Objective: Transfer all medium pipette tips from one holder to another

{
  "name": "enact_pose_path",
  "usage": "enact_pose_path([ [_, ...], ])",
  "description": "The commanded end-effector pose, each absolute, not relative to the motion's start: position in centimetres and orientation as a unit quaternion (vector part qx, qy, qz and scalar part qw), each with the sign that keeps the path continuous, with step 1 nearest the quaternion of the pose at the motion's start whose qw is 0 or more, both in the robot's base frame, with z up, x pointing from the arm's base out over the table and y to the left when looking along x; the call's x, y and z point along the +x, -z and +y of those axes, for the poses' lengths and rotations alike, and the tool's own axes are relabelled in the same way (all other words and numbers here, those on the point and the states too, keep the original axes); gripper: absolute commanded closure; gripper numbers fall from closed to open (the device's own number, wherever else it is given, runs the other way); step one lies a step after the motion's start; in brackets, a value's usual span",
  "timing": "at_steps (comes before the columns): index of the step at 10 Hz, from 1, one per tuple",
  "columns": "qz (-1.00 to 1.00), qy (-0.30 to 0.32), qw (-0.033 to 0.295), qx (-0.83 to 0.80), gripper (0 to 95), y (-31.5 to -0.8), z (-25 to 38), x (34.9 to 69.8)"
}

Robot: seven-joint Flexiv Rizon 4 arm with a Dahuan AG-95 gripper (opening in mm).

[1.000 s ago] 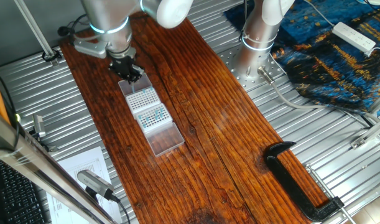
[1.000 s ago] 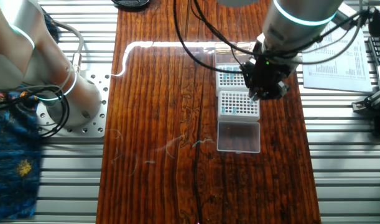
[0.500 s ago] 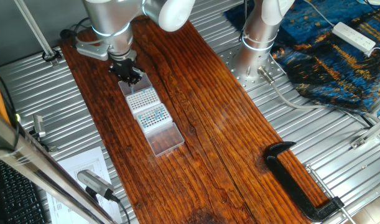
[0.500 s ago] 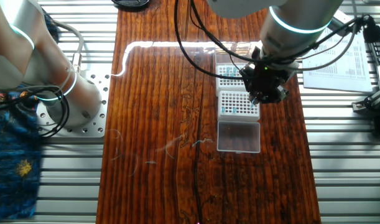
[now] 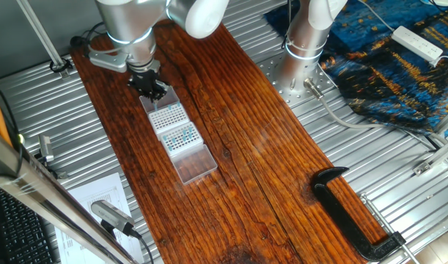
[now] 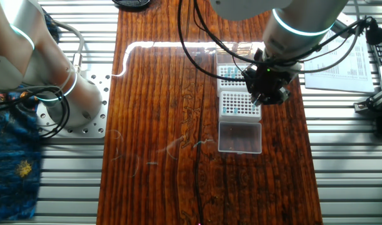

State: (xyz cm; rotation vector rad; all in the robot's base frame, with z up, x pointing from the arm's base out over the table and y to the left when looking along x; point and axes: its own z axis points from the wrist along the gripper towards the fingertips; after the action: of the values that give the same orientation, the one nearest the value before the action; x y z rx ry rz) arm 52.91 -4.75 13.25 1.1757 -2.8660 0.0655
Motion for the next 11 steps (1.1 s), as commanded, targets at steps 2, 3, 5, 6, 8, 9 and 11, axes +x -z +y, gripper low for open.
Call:
enact_pose_path([
  [2,-0.925,-0.021,0.023,0.379,95.0,-13.1,-4.7,52.8],
  [3,-0.926,-0.020,0.023,0.377,95.0,-13.0,-4.8,52.6],
  [5,-0.926,-0.016,0.022,0.377,95.0,-12.9,-4.8,52.0],
  [6,-0.926,-0.014,0.022,0.377,95.0,-13.0,-4.8,51.5],
  [8,-0.925,-0.009,0.020,0.379,95.0,-13.2,-4.8,51.0],
  [9,-0.925,-0.010,0.020,0.379,95.0,-13.2,-4.8,51.0],
  [11,-0.925,-0.011,0.022,0.379,95.0,-13.2,-4.8,51.0],
])
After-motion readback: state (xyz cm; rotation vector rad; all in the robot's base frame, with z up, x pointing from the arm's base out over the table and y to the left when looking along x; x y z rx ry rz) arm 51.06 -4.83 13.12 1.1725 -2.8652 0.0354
